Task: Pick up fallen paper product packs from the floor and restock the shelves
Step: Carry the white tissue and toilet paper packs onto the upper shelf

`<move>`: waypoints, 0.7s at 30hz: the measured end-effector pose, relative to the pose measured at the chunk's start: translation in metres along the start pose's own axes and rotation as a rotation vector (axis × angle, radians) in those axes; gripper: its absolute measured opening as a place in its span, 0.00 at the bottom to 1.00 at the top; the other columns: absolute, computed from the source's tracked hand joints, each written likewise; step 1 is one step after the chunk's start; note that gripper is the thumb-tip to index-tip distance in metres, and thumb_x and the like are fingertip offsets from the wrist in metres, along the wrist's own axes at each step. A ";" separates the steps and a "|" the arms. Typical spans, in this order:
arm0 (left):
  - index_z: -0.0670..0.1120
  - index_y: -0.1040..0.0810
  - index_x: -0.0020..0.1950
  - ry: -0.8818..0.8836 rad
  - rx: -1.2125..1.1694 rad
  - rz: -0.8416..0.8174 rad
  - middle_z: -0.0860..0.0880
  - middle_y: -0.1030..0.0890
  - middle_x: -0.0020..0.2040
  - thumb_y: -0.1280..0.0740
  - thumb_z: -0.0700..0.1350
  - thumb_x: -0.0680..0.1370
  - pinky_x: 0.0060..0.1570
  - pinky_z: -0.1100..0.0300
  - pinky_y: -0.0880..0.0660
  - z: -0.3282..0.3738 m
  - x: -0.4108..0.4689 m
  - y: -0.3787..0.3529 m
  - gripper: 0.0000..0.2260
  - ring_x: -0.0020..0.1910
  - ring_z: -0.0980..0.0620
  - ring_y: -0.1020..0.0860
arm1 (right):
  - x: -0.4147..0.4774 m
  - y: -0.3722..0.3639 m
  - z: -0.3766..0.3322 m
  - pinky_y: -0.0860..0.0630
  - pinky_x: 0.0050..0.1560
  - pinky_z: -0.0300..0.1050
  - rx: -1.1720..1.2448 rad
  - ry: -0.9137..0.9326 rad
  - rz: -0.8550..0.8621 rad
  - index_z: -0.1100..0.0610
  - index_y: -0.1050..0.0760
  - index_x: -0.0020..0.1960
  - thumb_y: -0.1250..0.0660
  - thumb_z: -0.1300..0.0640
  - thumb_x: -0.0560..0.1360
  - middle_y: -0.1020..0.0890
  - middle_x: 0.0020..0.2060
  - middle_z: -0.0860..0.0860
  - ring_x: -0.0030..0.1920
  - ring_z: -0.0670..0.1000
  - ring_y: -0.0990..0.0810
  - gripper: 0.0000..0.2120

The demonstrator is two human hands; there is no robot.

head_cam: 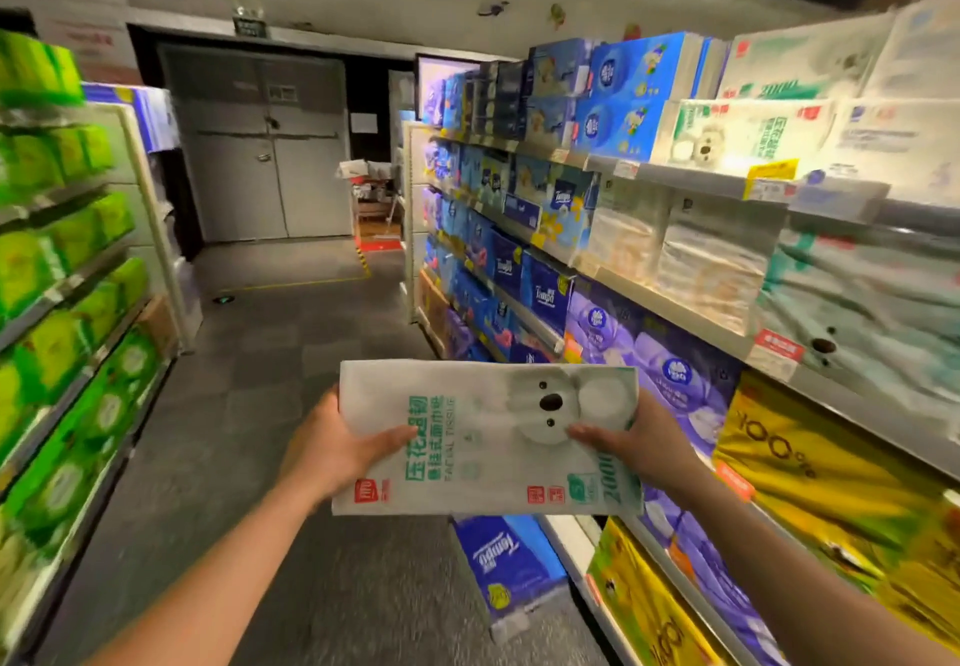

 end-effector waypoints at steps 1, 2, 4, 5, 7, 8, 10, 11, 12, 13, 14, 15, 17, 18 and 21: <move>0.55 0.27 0.55 -0.016 0.005 -0.008 0.54 0.17 0.49 0.23 0.75 0.50 0.45 0.47 0.16 0.011 0.032 0.002 0.42 0.46 0.53 0.16 | 0.028 -0.001 -0.003 0.16 0.45 0.46 -0.001 -0.010 0.034 0.43 0.27 0.56 0.19 0.41 0.65 0.15 0.47 0.43 0.44 0.43 0.14 0.25; 0.55 0.28 0.54 -0.029 0.009 -0.012 0.54 0.17 0.49 0.22 0.73 0.51 0.46 0.46 0.17 0.021 0.064 0.003 0.39 0.46 0.52 0.16 | 0.052 0.000 -0.007 0.17 0.45 0.46 -0.013 -0.018 0.060 0.44 0.26 0.56 0.19 0.39 0.64 0.15 0.47 0.43 0.45 0.43 0.15 0.26; 0.53 0.27 0.55 -0.070 0.018 -0.039 0.53 0.17 0.49 0.22 0.69 0.53 0.47 0.46 0.17 0.038 0.127 -0.001 0.37 0.47 0.51 0.17 | 0.102 0.003 -0.009 0.17 0.47 0.46 -0.018 -0.034 0.093 0.46 0.25 0.56 0.19 0.39 0.64 0.15 0.48 0.44 0.46 0.44 0.15 0.26; 0.52 0.26 0.56 -0.095 0.015 -0.055 0.53 0.17 0.50 0.22 0.68 0.54 0.47 0.47 0.17 0.046 0.157 -0.006 0.37 0.48 0.51 0.17 | 0.125 0.005 -0.011 0.17 0.48 0.48 -0.010 -0.034 0.112 0.46 0.24 0.56 0.19 0.39 0.64 0.14 0.48 0.44 0.46 0.45 0.14 0.26; 0.52 0.25 0.54 -0.140 -0.006 -0.092 0.53 0.17 0.48 0.20 0.63 0.59 0.44 0.52 0.18 0.061 0.217 -0.020 0.30 0.48 0.52 0.17 | 0.173 0.011 -0.014 0.17 0.51 0.51 -0.028 -0.029 0.145 0.47 0.23 0.54 0.20 0.38 0.65 0.13 0.47 0.43 0.46 0.44 0.14 0.24; 0.54 0.25 0.51 -0.160 -0.019 -0.114 0.54 0.17 0.47 0.19 0.59 0.62 0.41 0.55 0.20 0.069 0.246 -0.028 0.24 0.47 0.53 0.17 | 0.196 0.013 -0.016 0.17 0.51 0.51 -0.051 -0.023 0.143 0.46 0.22 0.54 0.20 0.39 0.66 0.13 0.46 0.42 0.46 0.43 0.14 0.22; 0.56 0.25 0.48 -0.219 -0.043 -0.151 0.57 0.18 0.47 0.19 0.53 0.66 0.39 0.60 0.23 0.083 0.305 -0.046 0.18 0.47 0.57 0.18 | 0.247 0.020 -0.015 0.17 0.51 0.50 -0.070 0.011 0.173 0.45 0.20 0.54 0.20 0.41 0.67 0.13 0.46 0.41 0.46 0.42 0.15 0.19; 0.57 0.25 0.48 -0.249 -0.059 -0.164 0.58 0.18 0.47 0.19 0.52 0.67 0.38 0.62 0.24 0.093 0.331 -0.055 0.17 0.46 0.59 0.19 | 0.272 0.026 -0.012 0.18 0.51 0.50 -0.072 0.023 0.210 0.44 0.20 0.55 0.20 0.40 0.67 0.13 0.47 0.41 0.47 0.43 0.14 0.20; 0.57 0.24 0.48 -0.277 -0.080 -0.170 0.59 0.18 0.46 0.19 0.50 0.68 0.37 0.63 0.25 0.103 0.359 -0.064 0.17 0.45 0.62 0.20 | 0.297 0.033 -0.010 0.18 0.51 0.49 -0.081 0.029 0.243 0.44 0.20 0.56 0.20 0.39 0.66 0.13 0.48 0.41 0.49 0.44 0.14 0.23; 0.57 0.24 0.49 -0.293 -0.096 -0.173 0.59 0.19 0.46 0.19 0.49 0.68 0.36 0.66 0.25 0.111 0.388 -0.072 0.17 0.44 0.64 0.21 | 0.323 0.041 -0.007 0.19 0.50 0.49 -0.088 0.037 0.269 0.45 0.21 0.58 0.20 0.37 0.64 0.14 0.49 0.42 0.49 0.45 0.15 0.26; 0.56 0.24 0.50 -0.306 -0.111 -0.180 0.59 0.19 0.46 0.19 0.48 0.68 0.34 0.69 0.25 0.119 0.414 -0.080 0.17 0.43 0.65 0.21 | 0.346 0.049 -0.007 0.18 0.51 0.50 -0.096 0.037 0.292 0.46 0.21 0.59 0.20 0.35 0.62 0.14 0.50 0.42 0.50 0.45 0.15 0.29; 0.55 0.23 0.52 -0.318 -0.127 -0.179 0.58 0.18 0.47 0.19 0.48 0.68 0.33 0.70 0.25 0.130 0.440 -0.085 0.18 0.43 0.64 0.21 | 0.369 0.058 -0.009 0.18 0.51 0.52 -0.103 0.035 0.323 0.46 0.21 0.59 0.21 0.32 0.61 0.14 0.50 0.42 0.50 0.45 0.15 0.32; 0.50 0.23 0.59 -0.366 -0.136 -0.169 0.55 0.17 0.51 0.18 0.54 0.64 0.40 0.64 0.21 0.154 0.494 -0.094 0.28 0.47 0.57 0.18 | 0.412 0.079 -0.015 0.18 0.53 0.54 -0.141 0.048 0.360 0.46 0.21 0.59 0.23 0.29 0.59 0.14 0.50 0.42 0.49 0.44 0.15 0.35; 0.50 0.23 0.61 -0.384 -0.138 -0.165 0.54 0.16 0.52 0.19 0.58 0.61 0.44 0.58 0.20 0.168 0.520 -0.099 0.33 0.49 0.54 0.18 | 0.430 0.090 -0.021 0.18 0.54 0.55 -0.168 0.057 0.381 0.46 0.20 0.59 0.23 0.28 0.58 0.14 0.50 0.41 0.50 0.43 0.15 0.35; 0.50 0.23 0.61 -0.452 -0.152 -0.181 0.54 0.16 0.51 0.20 0.63 0.57 0.44 0.57 0.21 0.214 0.588 -0.119 0.36 0.49 0.54 0.18 | 0.474 0.128 -0.036 0.18 0.56 0.54 -0.194 0.043 0.476 0.44 0.19 0.56 0.23 0.29 0.58 0.13 0.50 0.39 0.51 0.43 0.15 0.32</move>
Point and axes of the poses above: each hand's wrist, its own x-axis towards the middle knuckle, its own y-axis out of the back of the hand, z = x × y, the point moved 7 cm from there along x, towards the middle knuckle
